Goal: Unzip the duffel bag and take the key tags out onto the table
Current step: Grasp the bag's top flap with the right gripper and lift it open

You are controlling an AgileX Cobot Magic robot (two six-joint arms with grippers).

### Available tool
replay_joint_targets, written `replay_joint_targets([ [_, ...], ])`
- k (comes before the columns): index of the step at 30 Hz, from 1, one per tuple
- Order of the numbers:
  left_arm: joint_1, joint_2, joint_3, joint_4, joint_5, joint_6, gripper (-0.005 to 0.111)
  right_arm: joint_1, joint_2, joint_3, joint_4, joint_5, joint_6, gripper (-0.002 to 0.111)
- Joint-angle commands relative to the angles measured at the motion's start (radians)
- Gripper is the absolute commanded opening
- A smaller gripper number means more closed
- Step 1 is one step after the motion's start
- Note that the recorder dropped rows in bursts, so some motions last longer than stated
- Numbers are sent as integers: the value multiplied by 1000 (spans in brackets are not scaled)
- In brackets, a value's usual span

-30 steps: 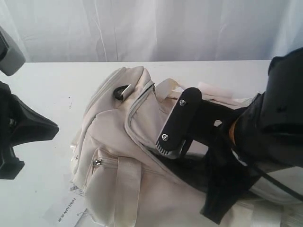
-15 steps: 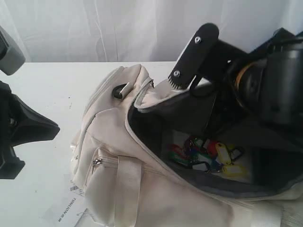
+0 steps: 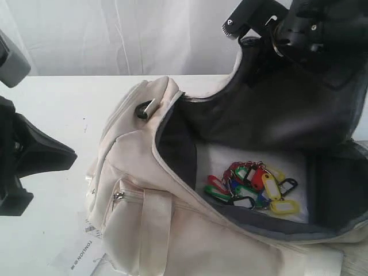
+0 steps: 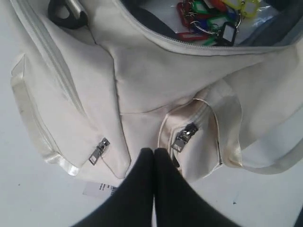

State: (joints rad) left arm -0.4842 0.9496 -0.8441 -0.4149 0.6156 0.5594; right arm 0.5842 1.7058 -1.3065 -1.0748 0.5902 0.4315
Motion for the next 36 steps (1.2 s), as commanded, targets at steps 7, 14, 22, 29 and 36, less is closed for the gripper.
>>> replay_joint_targets([
  [7, 3, -7, 5, -30, 6, 7, 0, -122, 309, -273, 52, -35, 17, 3],
  [14, 3, -7, 5, -38, 6, 7, 0, -126, 330, -291, 40, 37, 17, 57],
  [22, 3, -7, 5, -74, 19, 17, 0, -126, 171, -291, 117, 59, 48, 54],
  [29, 3, -34, 5, -75, 31, 24, 0, -126, 5, -291, 479, 124, -140, 54],
  [36, 3, -100, 5, -71, 31, 45, 0, -126, -56, -291, 981, 492, -493, 33],
])
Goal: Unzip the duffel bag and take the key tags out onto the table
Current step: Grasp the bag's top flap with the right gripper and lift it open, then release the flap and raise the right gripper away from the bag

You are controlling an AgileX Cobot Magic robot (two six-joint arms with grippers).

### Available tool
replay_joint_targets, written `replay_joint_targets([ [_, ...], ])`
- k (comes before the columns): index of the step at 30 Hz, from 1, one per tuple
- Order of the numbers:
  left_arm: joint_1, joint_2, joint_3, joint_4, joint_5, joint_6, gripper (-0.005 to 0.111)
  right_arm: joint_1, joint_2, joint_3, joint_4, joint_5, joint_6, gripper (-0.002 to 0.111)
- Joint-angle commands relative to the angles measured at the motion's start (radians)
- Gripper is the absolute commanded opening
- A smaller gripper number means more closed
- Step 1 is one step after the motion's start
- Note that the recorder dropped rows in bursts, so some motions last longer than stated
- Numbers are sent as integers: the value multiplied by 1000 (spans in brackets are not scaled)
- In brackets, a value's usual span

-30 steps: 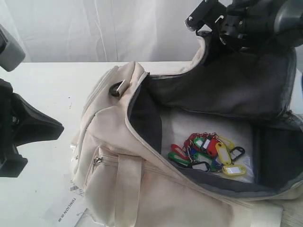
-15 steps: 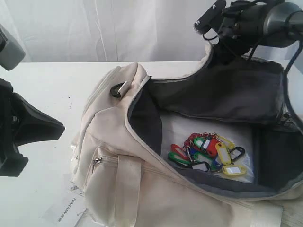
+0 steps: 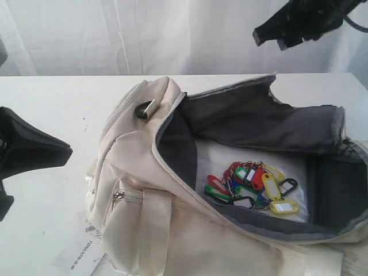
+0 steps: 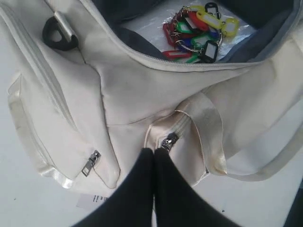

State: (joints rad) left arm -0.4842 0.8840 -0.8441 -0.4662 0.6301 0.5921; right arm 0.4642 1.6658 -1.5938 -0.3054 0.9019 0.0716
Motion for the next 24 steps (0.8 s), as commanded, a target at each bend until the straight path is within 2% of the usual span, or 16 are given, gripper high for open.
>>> replay_joint_targets([
  [1, 3, -42, 5, -20, 16, 17, 0, -6, -14, 4, 335, 267, -191, 27],
  [2, 3, -46, 5, -20, 16, 17, 0, -6, -9, 6, 384, 310, -221, 25],
  [3, 3, -47, 5, -20, 16, 17, 0, -6, 6, 23, 497, 319, -299, 17],
  [5, 3, -47, 5, -20, 16, 17, 0, -6, 36, 54, 580, 319, -347, 4],
  [6, 3, -47, 5, -20, 16, 17, 0, -6, 49, 59, 590, 319, -350, 1],
  [8, 3, -47, 5, -22, 18, 15, 0, -6, 97, 61, 615, 259, -357, 0],
  [12, 3, -47, 5, -30, 21, 15, 0, -6, 155, 61, 702, -135, -357, 0],
  [14, 3, -47, 5, -32, 21, 15, 0, -6, 198, 61, 774, -226, -357, 0],
  [18, 3, -47, 5, -32, 21, 15, 0, -6, 232, 61, 828, -201, -364, 0],
  [24, 3, -47, 5, -33, 21, 17, 0, -6, 60, 61, 822, -105, -391, 0],
])
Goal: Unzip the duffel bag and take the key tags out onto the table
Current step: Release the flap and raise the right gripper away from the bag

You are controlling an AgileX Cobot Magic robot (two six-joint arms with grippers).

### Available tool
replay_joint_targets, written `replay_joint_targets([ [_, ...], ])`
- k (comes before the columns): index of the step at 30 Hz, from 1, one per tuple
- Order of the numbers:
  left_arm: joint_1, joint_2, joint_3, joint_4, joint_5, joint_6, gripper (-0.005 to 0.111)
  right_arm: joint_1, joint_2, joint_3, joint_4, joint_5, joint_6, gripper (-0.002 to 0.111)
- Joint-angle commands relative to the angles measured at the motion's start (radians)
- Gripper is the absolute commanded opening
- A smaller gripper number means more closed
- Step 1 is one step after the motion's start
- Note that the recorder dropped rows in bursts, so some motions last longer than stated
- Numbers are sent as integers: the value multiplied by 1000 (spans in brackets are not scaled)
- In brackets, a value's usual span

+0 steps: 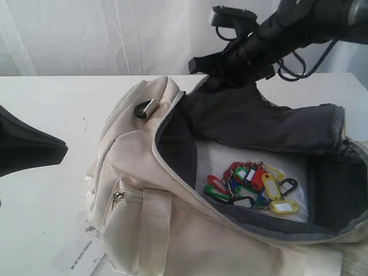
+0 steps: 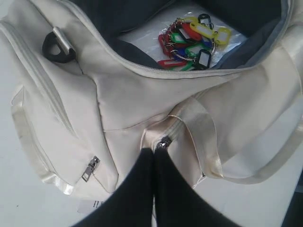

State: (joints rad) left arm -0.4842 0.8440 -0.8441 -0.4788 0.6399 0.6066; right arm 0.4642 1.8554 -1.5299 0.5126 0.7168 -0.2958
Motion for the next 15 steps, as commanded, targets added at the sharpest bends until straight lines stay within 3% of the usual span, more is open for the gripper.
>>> replay_joint_targets([
  [1, 3, -7, 5, -20, 11, 2, 0, -6, -170, 0, -9, 118, -40, 0],
  [15, 3, -7, 19, -20, -10, 130, 0, -6, -931, 409, -255, 96, -58, 0],
])
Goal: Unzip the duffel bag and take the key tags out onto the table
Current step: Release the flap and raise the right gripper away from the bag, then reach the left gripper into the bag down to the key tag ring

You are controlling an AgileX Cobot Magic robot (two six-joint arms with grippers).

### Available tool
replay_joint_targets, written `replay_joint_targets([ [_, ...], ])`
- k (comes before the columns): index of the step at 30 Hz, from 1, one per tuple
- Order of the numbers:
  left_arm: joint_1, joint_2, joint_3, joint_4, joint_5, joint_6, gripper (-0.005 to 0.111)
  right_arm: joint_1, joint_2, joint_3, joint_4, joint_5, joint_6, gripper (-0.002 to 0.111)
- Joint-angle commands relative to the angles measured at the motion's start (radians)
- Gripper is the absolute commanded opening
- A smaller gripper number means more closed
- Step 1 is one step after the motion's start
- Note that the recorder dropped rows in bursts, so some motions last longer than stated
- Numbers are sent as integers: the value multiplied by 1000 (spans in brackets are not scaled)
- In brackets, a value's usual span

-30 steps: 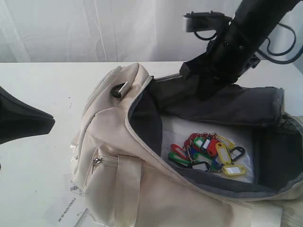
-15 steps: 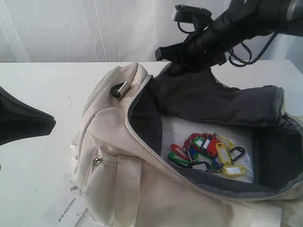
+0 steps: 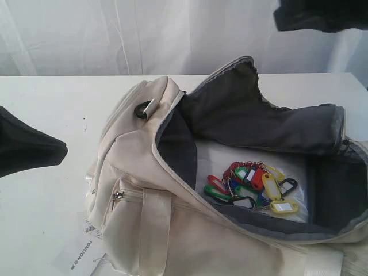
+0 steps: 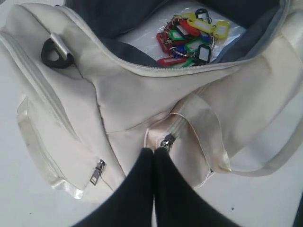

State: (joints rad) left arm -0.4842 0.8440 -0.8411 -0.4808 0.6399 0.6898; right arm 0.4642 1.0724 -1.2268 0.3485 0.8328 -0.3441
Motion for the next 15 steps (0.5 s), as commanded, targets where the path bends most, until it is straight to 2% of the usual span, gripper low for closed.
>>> replay_joint_targets([
  [1, 3, -7, 31, -18, -33, 58, 0, -6, -186, 142, -110, -41, 8, 0],
  [4, 3, 3, 98, -16, -168, 66, 0, -6, -263, 244, -142, -118, 18, 0],
  [6, 3, 27, 123, -16, -211, 34, 0, -6, -296, 312, -179, -174, 26, 0],
  [11, 3, 128, 61, -16, -41, -29, 0, -6, -317, 458, -281, -368, 148, 0],
  [15, 3, 225, -100, -34, 109, -83, 0, -6, -327, 489, -301, -423, 241, 0],
])
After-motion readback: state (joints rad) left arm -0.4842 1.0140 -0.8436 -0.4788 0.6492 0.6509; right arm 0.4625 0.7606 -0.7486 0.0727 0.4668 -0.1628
